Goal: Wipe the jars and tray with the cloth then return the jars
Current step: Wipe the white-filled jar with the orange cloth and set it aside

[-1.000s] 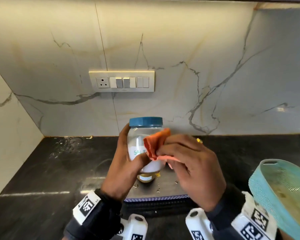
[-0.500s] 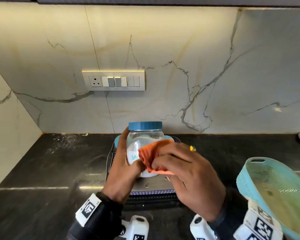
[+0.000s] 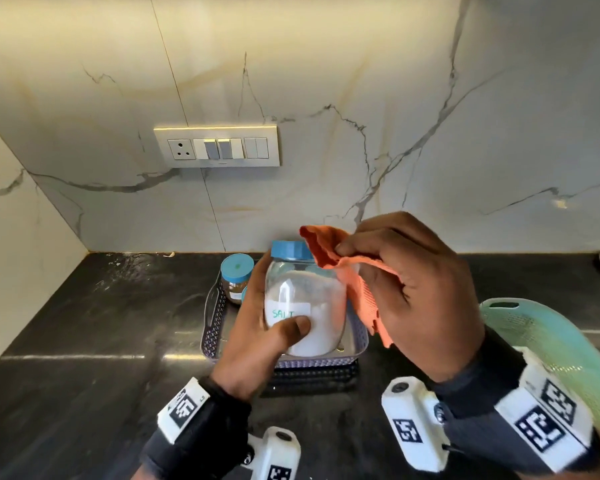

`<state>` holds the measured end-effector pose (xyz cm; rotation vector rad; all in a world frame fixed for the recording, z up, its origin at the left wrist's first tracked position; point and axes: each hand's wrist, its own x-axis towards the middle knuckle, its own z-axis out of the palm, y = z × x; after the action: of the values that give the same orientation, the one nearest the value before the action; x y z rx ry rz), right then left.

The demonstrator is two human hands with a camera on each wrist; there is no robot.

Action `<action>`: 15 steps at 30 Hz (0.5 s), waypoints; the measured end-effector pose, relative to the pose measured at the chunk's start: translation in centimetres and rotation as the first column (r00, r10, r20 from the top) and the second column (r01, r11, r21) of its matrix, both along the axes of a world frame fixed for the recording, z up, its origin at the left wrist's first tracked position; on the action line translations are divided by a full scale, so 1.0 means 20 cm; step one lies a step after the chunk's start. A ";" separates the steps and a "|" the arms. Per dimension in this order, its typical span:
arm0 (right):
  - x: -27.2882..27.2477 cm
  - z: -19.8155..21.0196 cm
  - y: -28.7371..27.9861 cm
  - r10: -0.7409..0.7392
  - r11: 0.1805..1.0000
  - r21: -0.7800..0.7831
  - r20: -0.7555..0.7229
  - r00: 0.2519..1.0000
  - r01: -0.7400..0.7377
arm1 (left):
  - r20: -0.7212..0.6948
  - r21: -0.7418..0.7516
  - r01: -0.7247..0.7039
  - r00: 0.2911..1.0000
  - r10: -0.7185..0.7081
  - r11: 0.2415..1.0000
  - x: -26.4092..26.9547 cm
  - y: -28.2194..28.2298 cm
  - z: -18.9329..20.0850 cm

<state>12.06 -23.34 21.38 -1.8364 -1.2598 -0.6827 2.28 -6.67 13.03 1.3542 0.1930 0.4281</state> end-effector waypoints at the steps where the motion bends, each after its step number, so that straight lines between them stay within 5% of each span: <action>1: 0.00 -0.01 0.00 0.015 0.999 -0.029 -0.002 1.000 -0.016 | 0.006 0.001 -0.009 1.000 0.009 1.000 0.01 0.00 0.01; 8: -0.16 -0.19 -0.04 0.138 0.976 -0.170 0.017 0.990 -0.133 | 0.083 -0.098 0.009 0.997 0.000 0.995 0.05 -0.01 0.06; 15: 0.07 0.01 0.06 -0.001 1.000 -0.012 -0.023 1.000 0.001 | 0.146 -0.261 0.095 0.988 -0.058 0.961 0.06 -0.03 0.03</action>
<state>13.40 -22.07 21.64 -1.8495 -1.2512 -0.6542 3.40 -7.26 13.67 1.0588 0.0800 0.4126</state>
